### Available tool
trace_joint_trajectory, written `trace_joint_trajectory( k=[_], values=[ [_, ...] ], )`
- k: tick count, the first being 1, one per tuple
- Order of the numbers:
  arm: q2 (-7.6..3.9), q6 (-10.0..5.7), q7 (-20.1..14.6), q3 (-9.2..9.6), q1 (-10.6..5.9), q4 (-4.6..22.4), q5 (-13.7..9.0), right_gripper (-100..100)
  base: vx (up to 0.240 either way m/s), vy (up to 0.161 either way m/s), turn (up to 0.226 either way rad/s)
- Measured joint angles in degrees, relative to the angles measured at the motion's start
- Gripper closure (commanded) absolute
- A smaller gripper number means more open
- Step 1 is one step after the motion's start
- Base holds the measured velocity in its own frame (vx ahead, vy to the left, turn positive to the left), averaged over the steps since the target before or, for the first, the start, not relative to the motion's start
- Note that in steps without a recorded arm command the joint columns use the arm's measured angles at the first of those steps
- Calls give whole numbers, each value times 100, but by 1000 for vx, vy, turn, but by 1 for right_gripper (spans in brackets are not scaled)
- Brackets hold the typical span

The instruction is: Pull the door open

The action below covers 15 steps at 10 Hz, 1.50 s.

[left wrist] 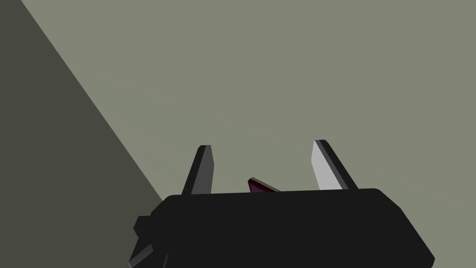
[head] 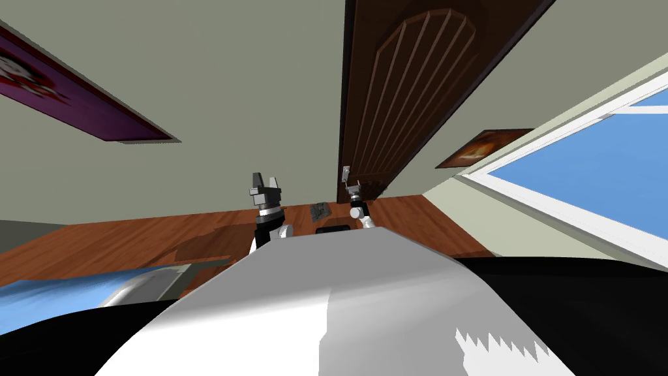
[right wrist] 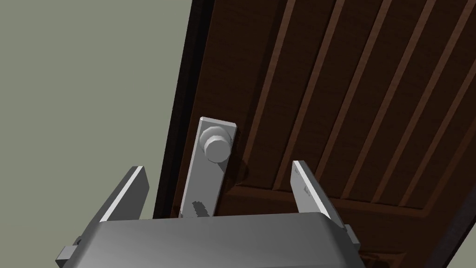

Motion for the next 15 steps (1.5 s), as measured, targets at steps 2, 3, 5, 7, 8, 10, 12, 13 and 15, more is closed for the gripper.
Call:
trace_joint_trajectory(
  k=[2, 3, 5, 7, 8, 10, 12, 13, 15],
  values=[
    [-28, 6, -83, 57, -90, 139, -245, -100, 96, -24, 56],
    [-38, 9, -118, 89, -122, 197, -364, -100, 91, -21, 54],
    [-89, -34, -250, 171, -223, 387, -578, -100, 93, -29, 42],
    [-101, -54, -318, 240, -287, 511, -777, -100, 90, -34, 55],
    [-125, -60, -371, 286, -327, 591, -930, -100, 108, -45, 48],
    [-171, -121, -540, 390, -476, 857, -1163, -100, 101, -62, 45],
    [-189, -137, -621, 454, -546, 983, -1392, -100, 84, -65, 33],
    [-212, -148, -670, 497, -577, 1052, -1500, -100, 77, -71, 27],
    [-242, -175, -766, 570, -642, 1184, -1705, -100, 55, -63, 19]
  ],
)
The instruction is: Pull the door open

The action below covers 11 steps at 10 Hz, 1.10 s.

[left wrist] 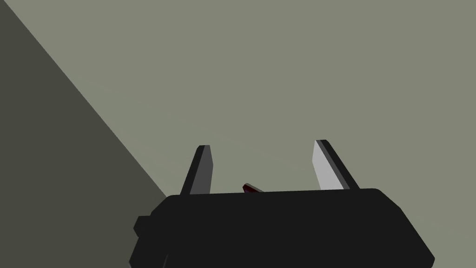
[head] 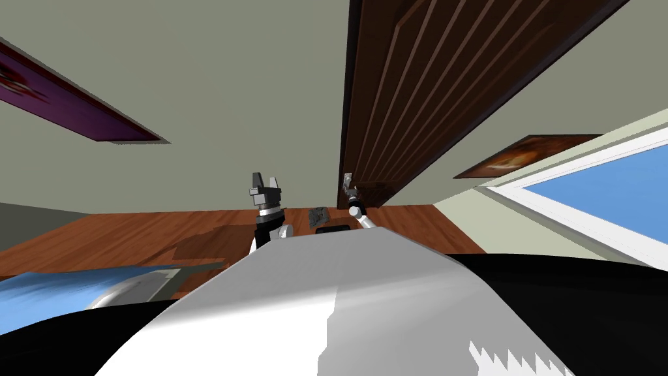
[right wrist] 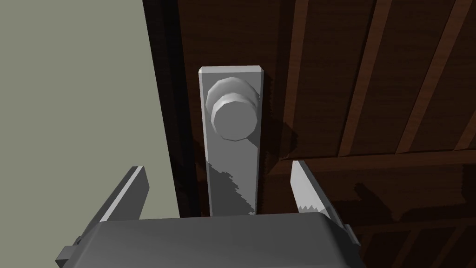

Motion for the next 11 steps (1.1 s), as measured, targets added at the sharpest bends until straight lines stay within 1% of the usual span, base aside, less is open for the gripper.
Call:
trace_joint_trajectory(
  k=[1, 3, 4, 6, 7, 8, 9, 11],
  values=[
    [-2, -2, -8, 3, -4, 7, -12, -100, 74, 106, 245],
    [103, -3, 52, -96, 152, -103, 76, -100, 141, 155, 170],
    [170, 1, 80, -176, 261, -174, 142, -100, 205, 51, 228],
    [372, -23, 159, -319, 468, -288, 306, -100, 165, -95, 220],
    [439, -34, 178, -393, 576, -351, 384, -100, 64, -119, 307],
    [492, -24, 208, -477, 699, -448, 443, -100, 24, -78, 129],
    [529, -27, 226, -507, 739, -470, 478, -100, -9, -38, -63],
    [566, -10, 244, -497, 756, -477, 489, -100, -1, -27, -73]
  ],
)
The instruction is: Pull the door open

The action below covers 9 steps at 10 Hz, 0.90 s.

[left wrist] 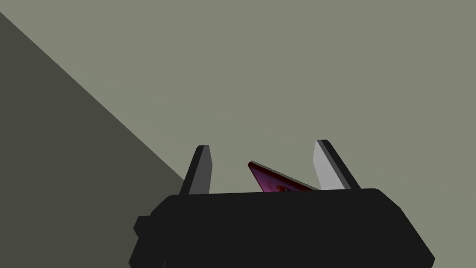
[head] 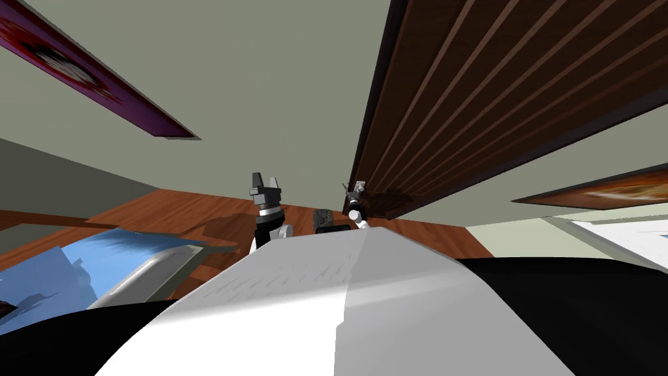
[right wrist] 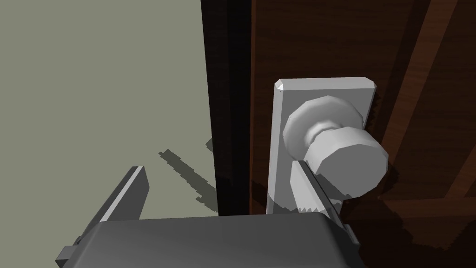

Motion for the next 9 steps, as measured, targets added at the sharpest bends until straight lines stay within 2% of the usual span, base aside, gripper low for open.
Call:
trace_joint_trajectory(
  k=[3, 9],
  values=[
    [59, -4, 12, -30, 105, -42, 56, -100, 17, -39, 79],
    [87, 36, 47, -31, 104, -77, 53, -100, 2, -5, -16]
  ],
)
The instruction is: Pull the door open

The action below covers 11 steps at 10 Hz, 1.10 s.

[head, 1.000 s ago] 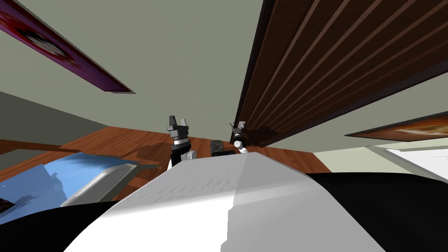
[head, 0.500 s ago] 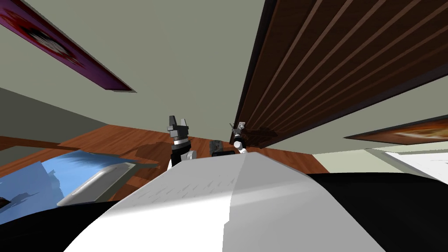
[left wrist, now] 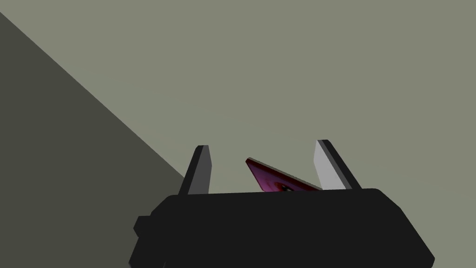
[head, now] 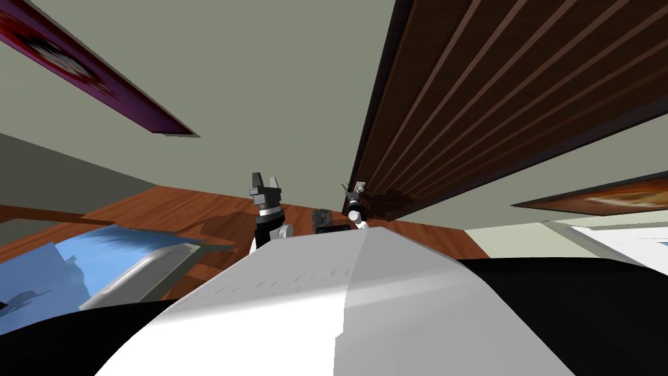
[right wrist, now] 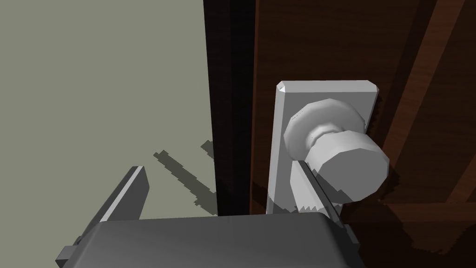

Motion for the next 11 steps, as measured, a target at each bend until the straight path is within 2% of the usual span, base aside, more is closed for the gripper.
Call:
trace_joint_trajectory(
  k=[2, 3, 5, 6, 7, 8, 9, 11],
  values=[
    [-4, -13, -25, 5, -25, 38, 9, -100, -4, 0, 27],
    [-77, 13, -110, -12, -83, 113, -6, -100, -29, 72, 188],
    [-352, 30, -334, -98, 27, 52, -34, -100, -34, 82, 116],
    [-550, -98, -644, -60, -66, 303, 33, -100, -29, 52, 39],
    [-595, -55, -695, -140, -31, 257, -36, -100, -24, 46, 94],
    [-715, 4, -756, -201, -72, 316, -81, -100, -23, 55, 157],
    [-844, 77, -826, -297, -26, 264, -156, -100, -11, 35, 41],
    [-1031, 128, -962, -382, -23, 283, -221, -100, -7, 37, 72]
  ],
)
